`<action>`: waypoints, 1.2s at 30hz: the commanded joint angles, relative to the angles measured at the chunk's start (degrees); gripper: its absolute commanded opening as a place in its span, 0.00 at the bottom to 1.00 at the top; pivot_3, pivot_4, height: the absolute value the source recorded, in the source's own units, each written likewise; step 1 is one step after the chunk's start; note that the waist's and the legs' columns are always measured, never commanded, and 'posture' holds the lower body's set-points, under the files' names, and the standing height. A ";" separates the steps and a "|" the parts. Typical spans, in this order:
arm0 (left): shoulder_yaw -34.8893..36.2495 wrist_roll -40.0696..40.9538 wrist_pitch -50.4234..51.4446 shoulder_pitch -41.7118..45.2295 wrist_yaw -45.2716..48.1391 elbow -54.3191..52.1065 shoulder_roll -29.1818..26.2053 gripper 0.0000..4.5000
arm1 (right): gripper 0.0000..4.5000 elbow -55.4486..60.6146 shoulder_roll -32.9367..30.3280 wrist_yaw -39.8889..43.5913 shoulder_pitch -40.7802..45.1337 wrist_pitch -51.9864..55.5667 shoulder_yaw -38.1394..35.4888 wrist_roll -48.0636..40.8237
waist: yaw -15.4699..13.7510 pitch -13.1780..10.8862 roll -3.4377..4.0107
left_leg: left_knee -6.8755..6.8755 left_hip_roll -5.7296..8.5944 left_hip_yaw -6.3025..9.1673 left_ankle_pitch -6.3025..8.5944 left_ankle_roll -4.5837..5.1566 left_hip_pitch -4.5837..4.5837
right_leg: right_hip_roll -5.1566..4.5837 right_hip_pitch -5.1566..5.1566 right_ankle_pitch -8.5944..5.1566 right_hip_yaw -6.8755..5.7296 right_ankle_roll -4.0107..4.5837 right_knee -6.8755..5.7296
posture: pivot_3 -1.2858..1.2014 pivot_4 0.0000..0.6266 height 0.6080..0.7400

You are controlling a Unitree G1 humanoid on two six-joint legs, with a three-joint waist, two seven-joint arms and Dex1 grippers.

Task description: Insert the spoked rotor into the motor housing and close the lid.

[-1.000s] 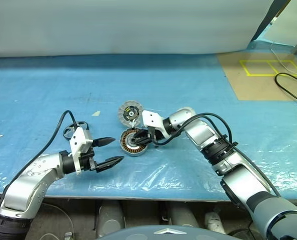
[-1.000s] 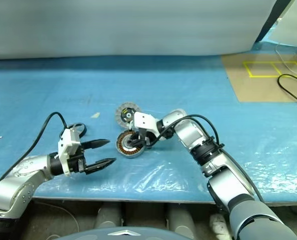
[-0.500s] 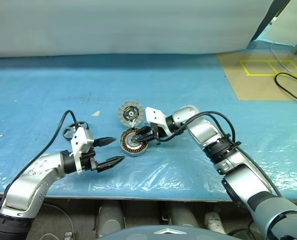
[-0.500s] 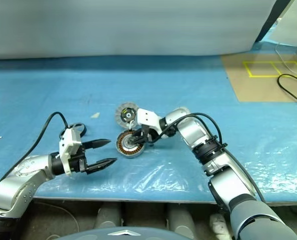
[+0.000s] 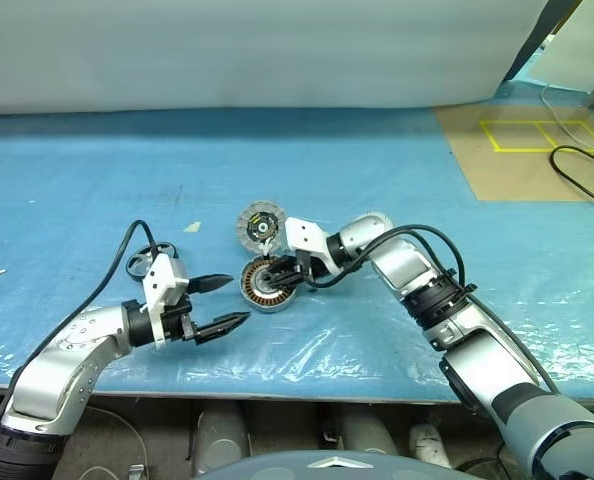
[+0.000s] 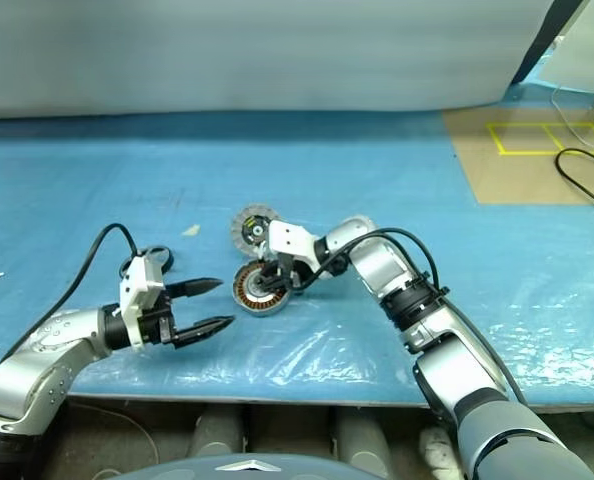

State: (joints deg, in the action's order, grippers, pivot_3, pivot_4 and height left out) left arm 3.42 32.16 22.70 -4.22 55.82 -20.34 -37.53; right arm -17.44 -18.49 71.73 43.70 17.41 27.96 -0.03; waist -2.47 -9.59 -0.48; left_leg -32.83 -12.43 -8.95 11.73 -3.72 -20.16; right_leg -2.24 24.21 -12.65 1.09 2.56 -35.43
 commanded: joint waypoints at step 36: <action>0.17 0.50 -0.30 0.87 0.56 -0.47 -0.08 0.90 | 0.30 8.63 -0.56 2.06 2.03 10.02 -5.94 -8.42 | -0.04 0.00 0.00 | 0.01 -0.02 0.00 0.00 0.00 0.01 | 0.01 0.01 0.00 0.00 0.01 -0.01 | 0.52 0.24 1.00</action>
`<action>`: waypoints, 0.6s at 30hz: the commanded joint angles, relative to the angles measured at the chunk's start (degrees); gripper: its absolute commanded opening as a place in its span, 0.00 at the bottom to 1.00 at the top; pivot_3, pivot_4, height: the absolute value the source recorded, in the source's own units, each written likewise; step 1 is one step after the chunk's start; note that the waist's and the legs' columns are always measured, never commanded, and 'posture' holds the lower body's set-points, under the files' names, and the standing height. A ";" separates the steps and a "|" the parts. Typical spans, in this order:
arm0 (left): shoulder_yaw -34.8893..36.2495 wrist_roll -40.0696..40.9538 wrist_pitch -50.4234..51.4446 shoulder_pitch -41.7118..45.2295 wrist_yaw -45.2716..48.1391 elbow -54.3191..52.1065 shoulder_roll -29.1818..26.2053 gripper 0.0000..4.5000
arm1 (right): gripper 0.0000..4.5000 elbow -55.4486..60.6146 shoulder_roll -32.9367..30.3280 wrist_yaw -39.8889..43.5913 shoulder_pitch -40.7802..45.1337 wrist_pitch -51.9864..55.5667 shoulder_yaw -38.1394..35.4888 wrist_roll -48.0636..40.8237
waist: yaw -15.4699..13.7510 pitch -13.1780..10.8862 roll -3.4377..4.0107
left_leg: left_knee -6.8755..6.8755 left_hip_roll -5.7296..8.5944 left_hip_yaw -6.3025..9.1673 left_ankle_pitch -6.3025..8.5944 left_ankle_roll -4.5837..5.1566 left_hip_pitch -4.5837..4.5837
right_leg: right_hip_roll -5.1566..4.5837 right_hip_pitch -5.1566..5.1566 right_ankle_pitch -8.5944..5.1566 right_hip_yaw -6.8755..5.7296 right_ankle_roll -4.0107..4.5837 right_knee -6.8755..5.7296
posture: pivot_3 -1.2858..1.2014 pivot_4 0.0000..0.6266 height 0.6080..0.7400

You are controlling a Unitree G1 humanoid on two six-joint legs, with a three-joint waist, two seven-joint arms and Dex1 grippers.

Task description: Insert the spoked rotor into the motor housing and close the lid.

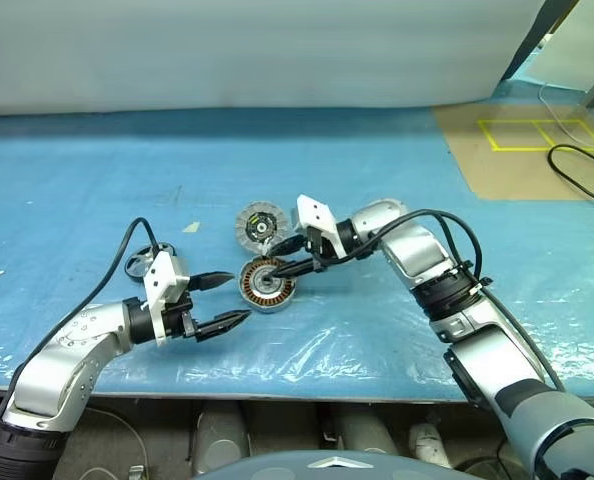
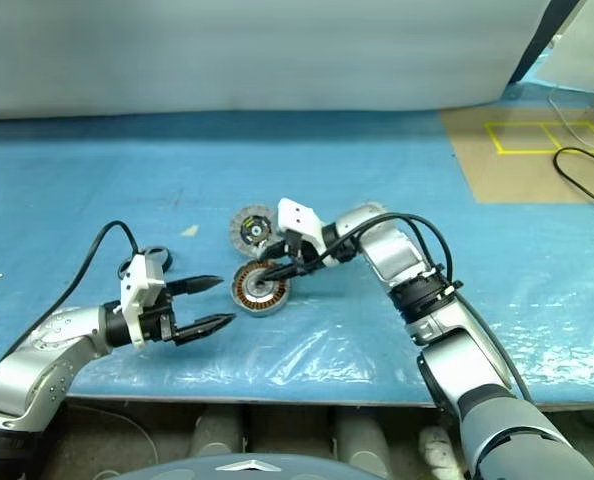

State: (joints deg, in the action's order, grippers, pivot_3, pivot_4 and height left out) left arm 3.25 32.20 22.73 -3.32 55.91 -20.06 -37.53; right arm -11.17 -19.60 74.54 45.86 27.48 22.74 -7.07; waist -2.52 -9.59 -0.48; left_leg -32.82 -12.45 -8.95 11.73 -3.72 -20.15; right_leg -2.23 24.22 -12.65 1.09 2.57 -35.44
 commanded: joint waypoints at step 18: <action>0.84 0.77 0.33 -1.05 0.03 -1.86 -0.43 0.90 | 0.00 -8.00 4.58 -5.85 -1.89 -5.86 4.19 3.90 | 0.07 0.00 0.00 | 0.00 0.00 0.00 0.00 -0.01 -0.02 | 0.00 0.02 0.00 0.00 0.00 0.00 | 0.52 0.24 1.00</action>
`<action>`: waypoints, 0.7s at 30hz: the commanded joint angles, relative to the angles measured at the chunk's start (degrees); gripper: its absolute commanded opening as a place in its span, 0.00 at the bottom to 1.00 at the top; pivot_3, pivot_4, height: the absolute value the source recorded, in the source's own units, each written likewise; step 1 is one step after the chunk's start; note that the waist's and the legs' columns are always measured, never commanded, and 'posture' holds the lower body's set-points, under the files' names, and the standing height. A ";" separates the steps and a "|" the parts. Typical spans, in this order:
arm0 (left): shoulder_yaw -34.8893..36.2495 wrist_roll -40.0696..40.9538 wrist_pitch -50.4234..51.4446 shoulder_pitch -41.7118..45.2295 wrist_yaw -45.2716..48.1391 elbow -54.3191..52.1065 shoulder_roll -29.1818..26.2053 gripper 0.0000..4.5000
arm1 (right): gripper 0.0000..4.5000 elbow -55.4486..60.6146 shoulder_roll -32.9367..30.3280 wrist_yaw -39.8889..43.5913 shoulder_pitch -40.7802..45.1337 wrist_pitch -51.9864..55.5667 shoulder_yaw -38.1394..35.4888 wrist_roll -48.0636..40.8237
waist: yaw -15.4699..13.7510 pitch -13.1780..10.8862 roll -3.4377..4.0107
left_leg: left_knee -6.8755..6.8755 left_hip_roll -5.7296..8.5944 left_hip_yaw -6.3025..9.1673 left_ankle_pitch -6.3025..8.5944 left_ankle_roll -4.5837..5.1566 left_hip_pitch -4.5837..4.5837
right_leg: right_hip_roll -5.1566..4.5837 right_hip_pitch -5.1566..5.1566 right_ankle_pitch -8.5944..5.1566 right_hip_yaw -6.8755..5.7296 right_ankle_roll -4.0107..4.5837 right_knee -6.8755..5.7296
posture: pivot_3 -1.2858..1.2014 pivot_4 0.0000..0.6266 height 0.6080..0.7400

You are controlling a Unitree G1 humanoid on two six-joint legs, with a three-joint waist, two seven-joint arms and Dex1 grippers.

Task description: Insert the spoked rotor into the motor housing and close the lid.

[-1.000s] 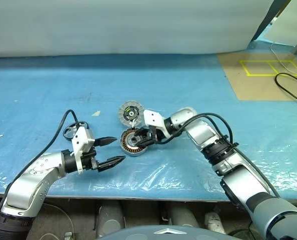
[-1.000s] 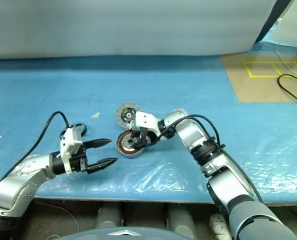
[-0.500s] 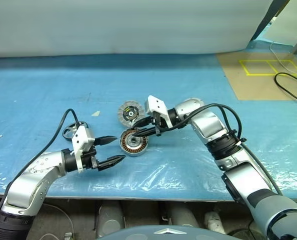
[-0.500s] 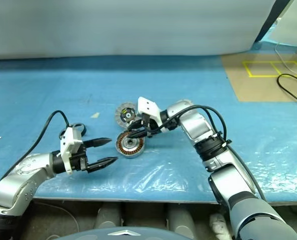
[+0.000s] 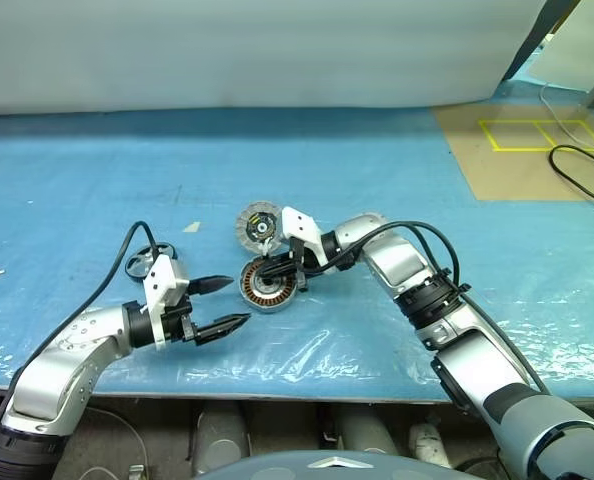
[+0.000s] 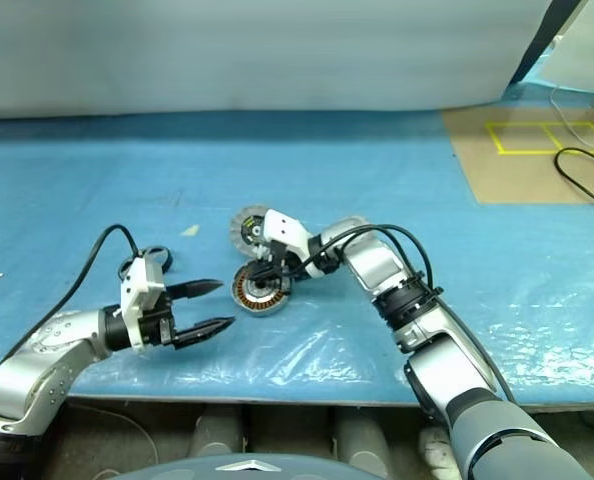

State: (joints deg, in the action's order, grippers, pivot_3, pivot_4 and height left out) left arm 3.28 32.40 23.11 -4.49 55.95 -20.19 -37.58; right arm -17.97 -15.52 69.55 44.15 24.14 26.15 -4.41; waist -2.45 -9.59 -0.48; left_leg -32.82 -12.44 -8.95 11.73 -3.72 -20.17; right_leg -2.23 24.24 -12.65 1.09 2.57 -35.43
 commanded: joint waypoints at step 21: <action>0.19 0.40 0.00 1.45 0.40 -0.83 -0.31 0.90 | 0.00 0.38 -0.41 1.29 -2.89 -1.03 -0.76 -0.96 | -0.12 0.03 -0.02 | -0.01 0.09 0.00 0.00 0.00 0.09 | -0.07 -0.09 0.00 0.02 0.00 -0.02 | 0.52 0.24 1.00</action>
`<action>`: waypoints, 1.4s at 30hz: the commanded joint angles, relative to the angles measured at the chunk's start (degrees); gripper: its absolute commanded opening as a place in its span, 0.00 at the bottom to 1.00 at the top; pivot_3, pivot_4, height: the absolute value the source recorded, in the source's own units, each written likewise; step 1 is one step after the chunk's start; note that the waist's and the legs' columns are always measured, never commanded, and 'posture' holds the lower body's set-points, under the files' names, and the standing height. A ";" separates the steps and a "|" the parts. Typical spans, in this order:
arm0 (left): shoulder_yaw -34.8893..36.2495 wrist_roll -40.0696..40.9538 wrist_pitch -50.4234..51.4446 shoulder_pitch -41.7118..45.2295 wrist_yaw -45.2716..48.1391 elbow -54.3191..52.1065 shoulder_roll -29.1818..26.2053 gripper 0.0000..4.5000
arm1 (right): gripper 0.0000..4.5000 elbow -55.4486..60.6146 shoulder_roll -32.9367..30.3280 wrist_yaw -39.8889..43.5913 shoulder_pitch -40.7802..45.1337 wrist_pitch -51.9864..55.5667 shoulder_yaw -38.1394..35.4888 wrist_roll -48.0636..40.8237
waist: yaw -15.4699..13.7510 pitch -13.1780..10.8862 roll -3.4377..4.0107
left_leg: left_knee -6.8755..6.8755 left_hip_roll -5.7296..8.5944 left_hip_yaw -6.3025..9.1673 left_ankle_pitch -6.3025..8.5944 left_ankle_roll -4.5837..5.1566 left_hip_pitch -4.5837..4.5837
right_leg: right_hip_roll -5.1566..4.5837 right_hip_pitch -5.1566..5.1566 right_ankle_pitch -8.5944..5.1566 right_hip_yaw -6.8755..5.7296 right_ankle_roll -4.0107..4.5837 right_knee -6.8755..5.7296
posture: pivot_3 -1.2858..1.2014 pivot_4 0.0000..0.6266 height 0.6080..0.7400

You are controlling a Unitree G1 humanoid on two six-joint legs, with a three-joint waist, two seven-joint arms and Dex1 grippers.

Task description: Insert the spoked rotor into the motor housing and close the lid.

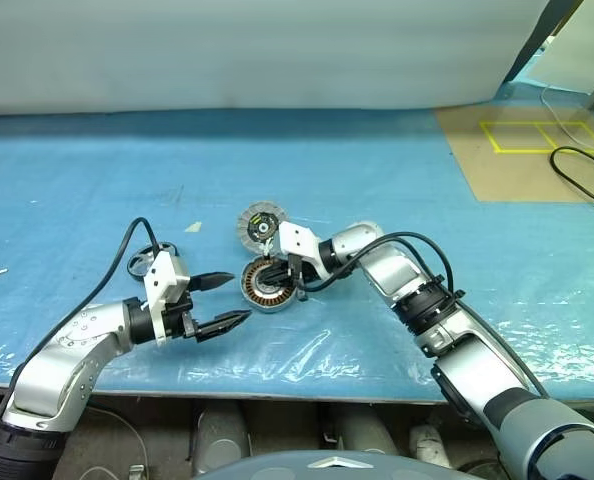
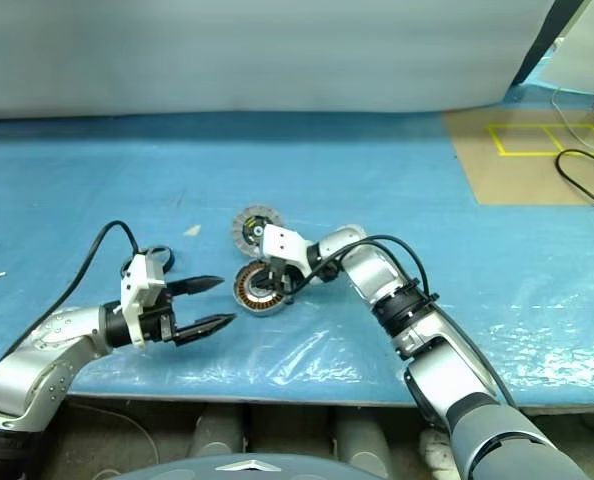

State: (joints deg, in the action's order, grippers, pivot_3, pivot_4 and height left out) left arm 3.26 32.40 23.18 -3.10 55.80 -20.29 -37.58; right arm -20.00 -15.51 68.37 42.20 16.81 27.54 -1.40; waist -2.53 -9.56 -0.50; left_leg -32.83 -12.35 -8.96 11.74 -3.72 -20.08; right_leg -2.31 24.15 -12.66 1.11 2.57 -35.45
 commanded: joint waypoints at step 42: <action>-12.25 -19.60 -9.28 44.86 34.35 48.93 -23.11 0.90 | 0.00 38.36 -22.60 -4.70 -19.91 17.50 -16.49 -17.92 | -1.69 -0.07 -0.08 | 0.24 0.08 -0.01 -0.01 -0.02 -0.06 | 0.03 0.11 0.00 0.06 -0.05 0.20 | 0.52 0.24 1.00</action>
State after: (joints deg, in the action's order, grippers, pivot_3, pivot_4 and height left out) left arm -6.96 16.11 17.37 39.02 87.39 25.14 -61.10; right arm 15.13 -38.34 64.77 22.87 34.73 13.16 -17.85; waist -4.22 -9.62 -0.58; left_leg -32.61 -12.27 -8.97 11.72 -3.74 -20.13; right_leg -2.27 24.26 -12.66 1.19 2.52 -35.26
